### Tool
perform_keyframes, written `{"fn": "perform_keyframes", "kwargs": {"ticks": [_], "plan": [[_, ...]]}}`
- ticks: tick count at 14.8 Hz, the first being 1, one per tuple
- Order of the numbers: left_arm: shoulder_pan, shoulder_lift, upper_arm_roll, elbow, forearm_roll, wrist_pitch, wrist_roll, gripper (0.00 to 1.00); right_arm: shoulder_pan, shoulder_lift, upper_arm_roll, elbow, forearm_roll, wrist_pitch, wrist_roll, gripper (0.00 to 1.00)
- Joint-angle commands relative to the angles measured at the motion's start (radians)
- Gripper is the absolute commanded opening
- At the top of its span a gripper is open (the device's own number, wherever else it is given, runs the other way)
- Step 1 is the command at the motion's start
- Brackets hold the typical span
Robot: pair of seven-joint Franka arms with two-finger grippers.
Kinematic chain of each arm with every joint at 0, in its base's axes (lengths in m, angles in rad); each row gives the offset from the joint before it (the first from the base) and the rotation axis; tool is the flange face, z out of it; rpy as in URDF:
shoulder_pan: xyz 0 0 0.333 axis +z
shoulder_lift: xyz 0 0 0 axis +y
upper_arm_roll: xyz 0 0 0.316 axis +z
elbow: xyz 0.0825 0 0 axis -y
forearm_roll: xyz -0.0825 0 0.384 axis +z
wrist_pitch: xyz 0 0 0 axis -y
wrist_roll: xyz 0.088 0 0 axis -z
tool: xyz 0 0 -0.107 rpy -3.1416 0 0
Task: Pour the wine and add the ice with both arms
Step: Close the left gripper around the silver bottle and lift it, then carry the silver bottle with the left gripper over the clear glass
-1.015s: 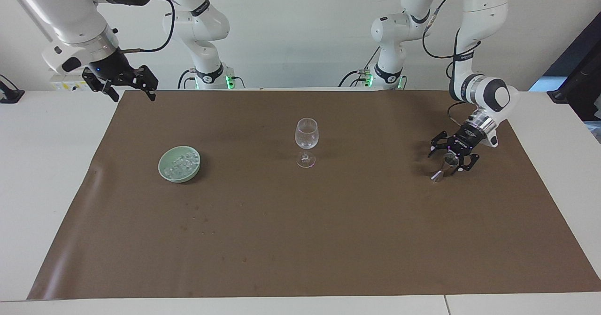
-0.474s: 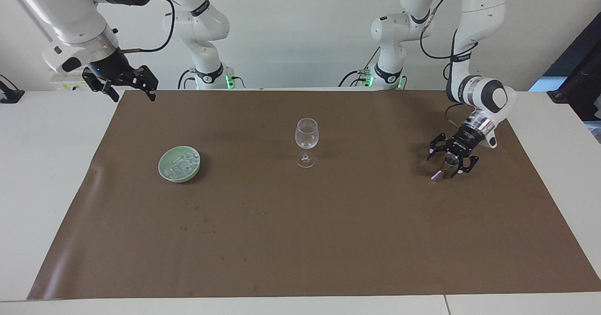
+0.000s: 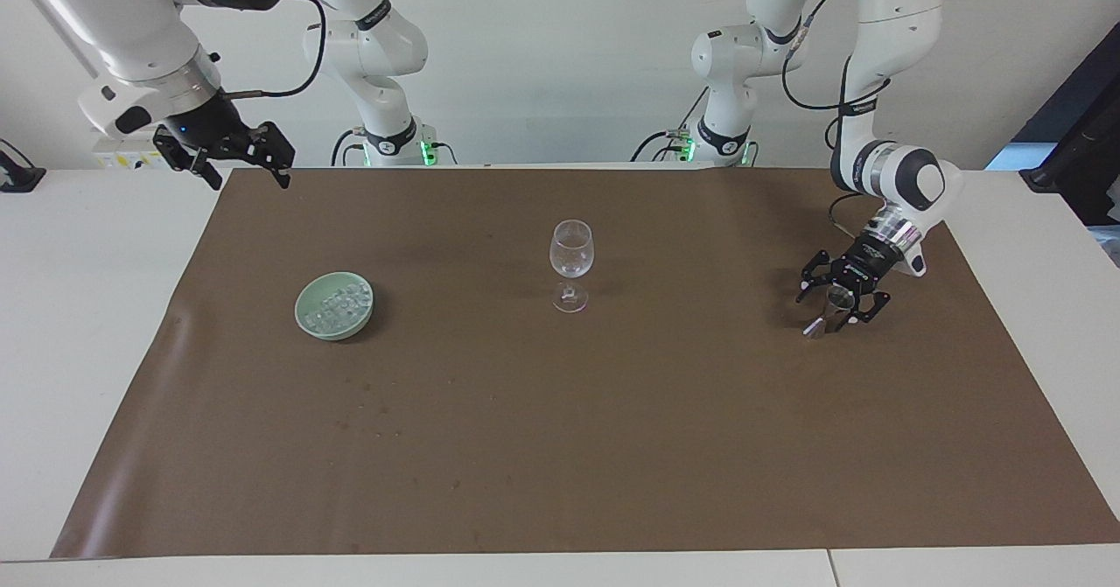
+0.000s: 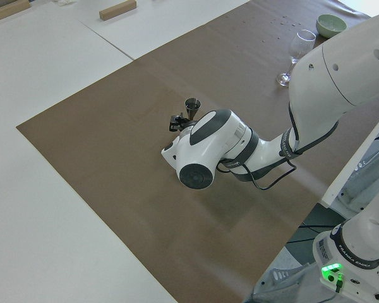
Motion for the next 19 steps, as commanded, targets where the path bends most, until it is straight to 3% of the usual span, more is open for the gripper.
{"fn": "perform_keyframes", "kwargs": {"ticks": [1, 3, 4, 11, 15, 19], "plan": [[0.001, -0.016, 0.005, -0.007, -0.023, 0.024, 0.008, 0.37, -0.008, -0.006, 0.004, -0.012, 0.013, 0.006, 0.011, 1.00], [0.006, -0.016, 0.005, -0.007, -0.023, 0.022, 0.005, 0.04, -0.008, -0.006, 0.004, -0.012, 0.013, 0.006, 0.011, 1.00], [0.007, -0.018, 0.005, -0.007, -0.024, 0.021, 0.004, 0.00, -0.008, -0.006, 0.004, -0.012, 0.013, 0.006, 0.011, 1.00], [0.024, -0.053, 0.010, -0.014, -0.024, -0.062, 0.001, 0.00, -0.008, -0.006, 0.004, -0.012, 0.013, 0.006, 0.011, 1.00], [-0.003, -0.152, 0.011, -0.038, -0.023, -0.054, -0.084, 0.00, -0.008, -0.006, 0.004, -0.012, 0.013, 0.006, 0.011, 1.00], [-0.095, -0.263, 0.011, -0.037, -0.020, -0.042, -0.244, 0.00, -0.008, -0.006, 0.004, -0.012, 0.013, 0.006, 0.011, 1.00]]}}
